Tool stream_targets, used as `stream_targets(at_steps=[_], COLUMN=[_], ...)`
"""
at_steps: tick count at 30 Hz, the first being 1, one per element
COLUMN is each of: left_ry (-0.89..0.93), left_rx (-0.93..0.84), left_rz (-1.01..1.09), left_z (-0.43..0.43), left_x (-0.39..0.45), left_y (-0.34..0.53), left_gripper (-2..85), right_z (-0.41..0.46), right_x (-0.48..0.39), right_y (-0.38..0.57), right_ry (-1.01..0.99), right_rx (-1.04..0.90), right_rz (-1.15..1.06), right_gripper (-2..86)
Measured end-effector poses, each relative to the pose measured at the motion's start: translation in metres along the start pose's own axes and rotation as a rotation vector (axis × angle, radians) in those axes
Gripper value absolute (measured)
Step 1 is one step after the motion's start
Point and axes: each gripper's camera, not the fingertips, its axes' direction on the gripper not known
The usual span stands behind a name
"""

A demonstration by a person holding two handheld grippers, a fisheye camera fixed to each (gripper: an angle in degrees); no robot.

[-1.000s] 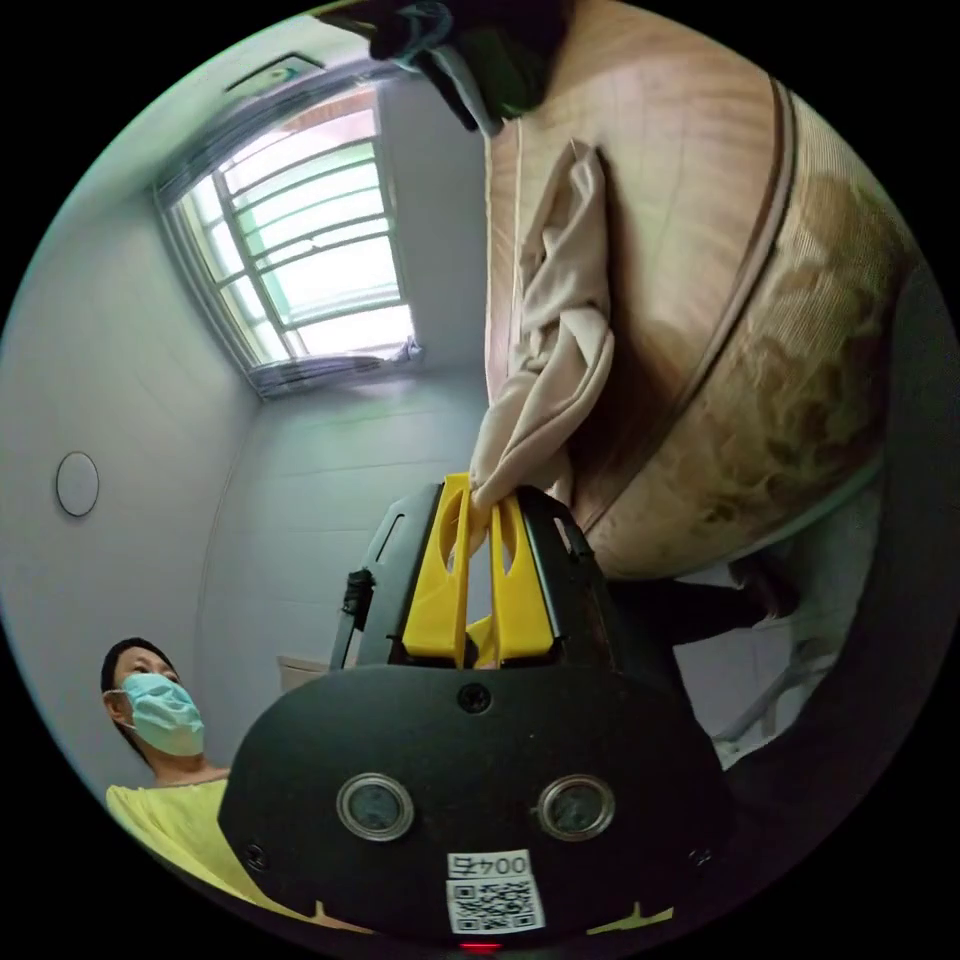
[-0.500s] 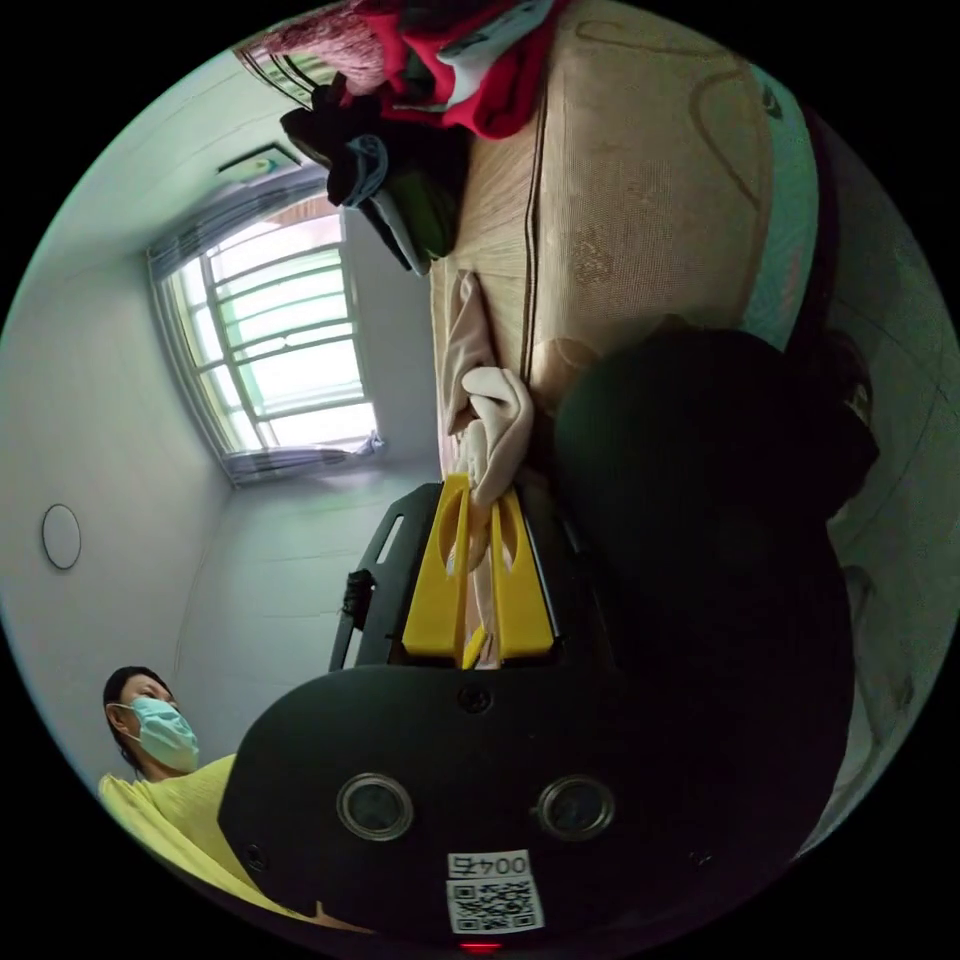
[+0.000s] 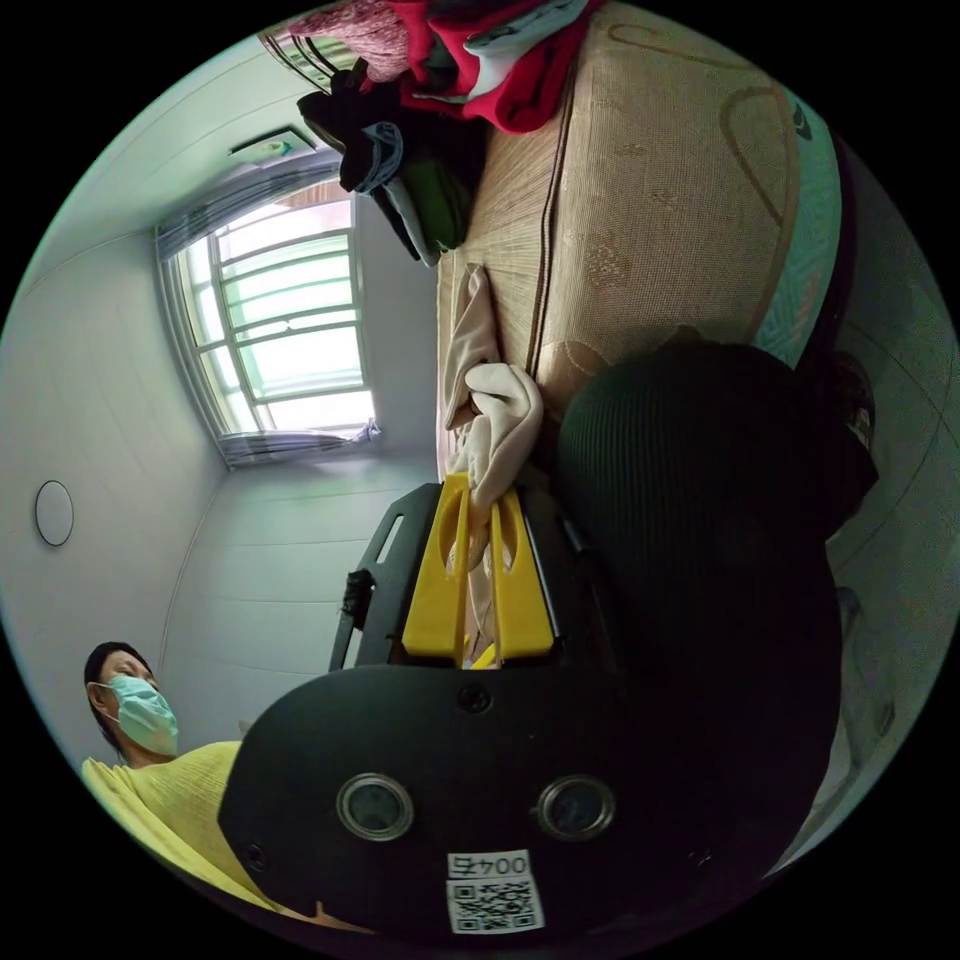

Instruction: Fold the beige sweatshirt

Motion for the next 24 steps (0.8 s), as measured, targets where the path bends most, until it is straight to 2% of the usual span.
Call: stream_targets(at_steps=[10,20,24], left_ry=[-0.111,-0.151,0.017], left_rx=[-0.054,-0.036,0.039], left_rz=[0.075,0.115,0.120], left_z=[0.038,0.012,-0.023], left_x=[0.013,0.017,0.015], left_y=[-0.021,0.002,0.016], left_gripper=[16.0,5.2,4.5], right_z=[0.004,-0.007,-0.014], right_x=[0.036,0.088,0.108], right_y=[0.025,0.059,0.073], right_ry=[-0.004,-0.009,0.011], right_rx=[-0.001,0.003,0.004], right_rz=[-0.007,-0.015,-0.021], right_gripper=[4.0,4.0,4.0])
